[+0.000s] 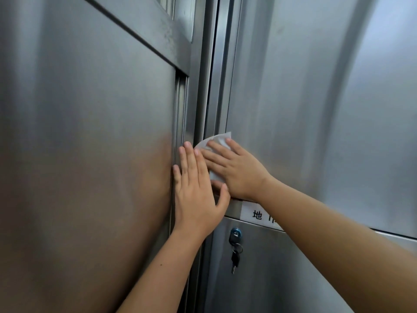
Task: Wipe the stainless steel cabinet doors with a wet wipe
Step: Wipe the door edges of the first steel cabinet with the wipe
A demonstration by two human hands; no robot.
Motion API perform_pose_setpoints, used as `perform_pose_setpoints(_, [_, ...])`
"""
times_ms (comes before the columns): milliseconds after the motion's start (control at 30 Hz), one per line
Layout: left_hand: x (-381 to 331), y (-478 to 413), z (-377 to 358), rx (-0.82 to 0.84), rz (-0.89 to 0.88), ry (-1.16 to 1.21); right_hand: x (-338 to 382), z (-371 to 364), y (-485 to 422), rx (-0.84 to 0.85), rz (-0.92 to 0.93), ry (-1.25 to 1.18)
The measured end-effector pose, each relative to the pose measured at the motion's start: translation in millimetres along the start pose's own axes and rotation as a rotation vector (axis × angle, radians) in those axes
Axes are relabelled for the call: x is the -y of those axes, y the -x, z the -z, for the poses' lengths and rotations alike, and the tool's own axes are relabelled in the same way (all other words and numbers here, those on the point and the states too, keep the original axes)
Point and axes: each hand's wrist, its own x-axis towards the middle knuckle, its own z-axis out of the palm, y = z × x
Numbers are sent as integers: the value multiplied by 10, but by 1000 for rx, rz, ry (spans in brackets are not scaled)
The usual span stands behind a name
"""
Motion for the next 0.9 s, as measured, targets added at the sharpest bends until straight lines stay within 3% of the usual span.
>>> perform_pose_setpoints(433, [-265, -806, 59, -196, -34, -25, -843, 495, -486, -119, -93, 1])
perform_pose_setpoints(633, [-526, -1397, 158, -210, 61, -6, -1290, 716, -799, -157, -14, 0])
perform_pose_setpoints(800, [-680, -1792, 351, -217, 106, -9, -1435, 853, -886, -74, 72, 52])
perform_pose_setpoints(900, [-713, -1986, 489, -180, 120, -37, -1616, 986, -950, -125, -27, 93])
